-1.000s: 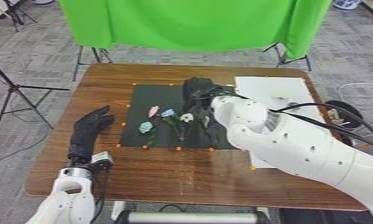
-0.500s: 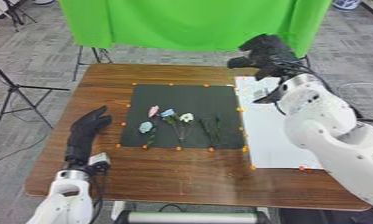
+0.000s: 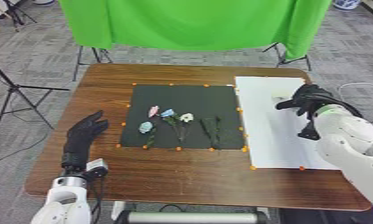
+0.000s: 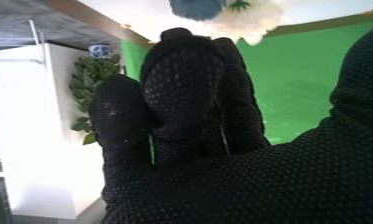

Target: Arrange flowers

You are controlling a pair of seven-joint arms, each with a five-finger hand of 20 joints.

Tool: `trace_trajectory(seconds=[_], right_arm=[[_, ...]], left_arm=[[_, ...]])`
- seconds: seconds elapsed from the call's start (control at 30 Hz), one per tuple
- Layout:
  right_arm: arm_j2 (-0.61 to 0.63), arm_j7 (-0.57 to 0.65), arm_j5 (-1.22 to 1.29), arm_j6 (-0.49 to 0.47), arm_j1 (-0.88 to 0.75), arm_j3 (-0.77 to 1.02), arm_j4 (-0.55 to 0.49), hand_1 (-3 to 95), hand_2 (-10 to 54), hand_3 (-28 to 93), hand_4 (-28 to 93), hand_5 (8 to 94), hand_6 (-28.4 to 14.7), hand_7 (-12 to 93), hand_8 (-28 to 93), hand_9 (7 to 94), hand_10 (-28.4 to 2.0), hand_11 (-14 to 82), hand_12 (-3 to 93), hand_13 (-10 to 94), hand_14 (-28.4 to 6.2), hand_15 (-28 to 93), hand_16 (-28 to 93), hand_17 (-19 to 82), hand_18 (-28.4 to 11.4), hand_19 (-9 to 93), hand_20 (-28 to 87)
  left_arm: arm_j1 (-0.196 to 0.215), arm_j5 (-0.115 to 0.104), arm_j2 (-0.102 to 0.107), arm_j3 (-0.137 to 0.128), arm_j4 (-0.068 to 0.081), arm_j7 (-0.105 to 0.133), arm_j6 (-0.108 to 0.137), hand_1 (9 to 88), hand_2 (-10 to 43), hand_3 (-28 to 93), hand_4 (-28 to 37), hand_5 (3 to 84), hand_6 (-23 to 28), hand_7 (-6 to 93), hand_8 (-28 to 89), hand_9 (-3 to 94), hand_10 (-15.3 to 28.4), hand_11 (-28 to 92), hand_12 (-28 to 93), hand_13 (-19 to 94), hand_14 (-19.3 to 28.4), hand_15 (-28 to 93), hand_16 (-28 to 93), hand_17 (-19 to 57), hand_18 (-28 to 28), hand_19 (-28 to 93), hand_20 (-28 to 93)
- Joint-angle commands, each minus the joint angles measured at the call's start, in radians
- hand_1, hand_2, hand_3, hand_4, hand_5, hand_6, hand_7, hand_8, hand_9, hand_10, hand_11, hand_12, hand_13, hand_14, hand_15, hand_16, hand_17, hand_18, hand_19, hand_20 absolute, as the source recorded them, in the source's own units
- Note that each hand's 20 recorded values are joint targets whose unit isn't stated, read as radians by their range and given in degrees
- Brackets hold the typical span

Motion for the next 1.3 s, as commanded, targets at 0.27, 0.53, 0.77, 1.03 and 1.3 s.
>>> trace_trajectory(seconds=[0.27,0.53,0.77,1.03,1.3], right_arm=[[-0.014,0.025,-0.043,0.094,0.01,-0.089,0.104,26.5,-9.5,67,-15,56.4,-1.4,13,-7,65.1,-15.4,10.4,16.2,89,-3.7,61,27,61,-15.2,93,55],[-0.016,0.033,-0.076,0.207,0.043,-0.176,0.152,36.7,-9.5,69,-17,59.6,0.5,17,-9,69.1,-12.9,13.1,16.4,91,-2.7,61,27,63,-14.7,93,56],[0.008,0.009,-0.098,0.342,0.061,-0.221,0.122,57.5,-9.5,64,-21,79.6,1.1,22,4,87.4,-10.9,8.3,27.0,94,-1.4,62,27,67,-13.6,93,58],[-0.011,-0.005,-0.002,0.429,0.086,-0.133,-0.092,58.7,-9.5,65,-20,82.1,0.6,22,3,89.2,-11.6,5.9,29.4,94,-1.0,62,28,67,-13.1,93,58],[-0.118,-0.133,0.06,0.39,0.335,-0.442,-0.086,58.9,-9.5,64,-21,82.3,0.5,21,3,88.9,-11.2,5.0,29.6,94,-0.9,62,28,67,-12.8,93,58]], left_arm=[[0.018,-0.001,-0.006,0.021,0.029,-0.024,0.001,23.0,-9.5,71,-28.3,47.4,0.3,15.7,-9,50.1,13.1,20,10,38,16.8,21,-1,2.3,16.7,9,13],[0.01,-0.005,0.002,0.02,0.031,-0.019,0.002,23.1,-9.5,71,-28.3,47.5,0.4,15.6,-9,50.1,13.1,20,10,38,16.8,21,-1,2.4,16.3,9,13],[0.008,-0.009,0.0,0.016,0.029,-0.017,0.01,23.2,-9.5,71,-28.3,47.5,0.4,15.5,-9,50.0,13.1,20,10,38,16.9,21,-1,2.4,16.2,9,13],[0.006,-0.008,0.01,0.012,0.03,-0.03,0.007,23.1,-9.5,71,-28.3,47.5,0.4,15.4,-9,50.1,13.1,20,10,38,16.9,21,-1,2.3,16.0,9,13],[-0.01,-0.008,0.017,0.022,0.04,-0.02,0.0,23.1,-9.5,71,-28.3,47.4,0.3,15.3,-9,50.0,13.1,20,10,38,16.9,21,-1,2.3,15.8,9,13]])
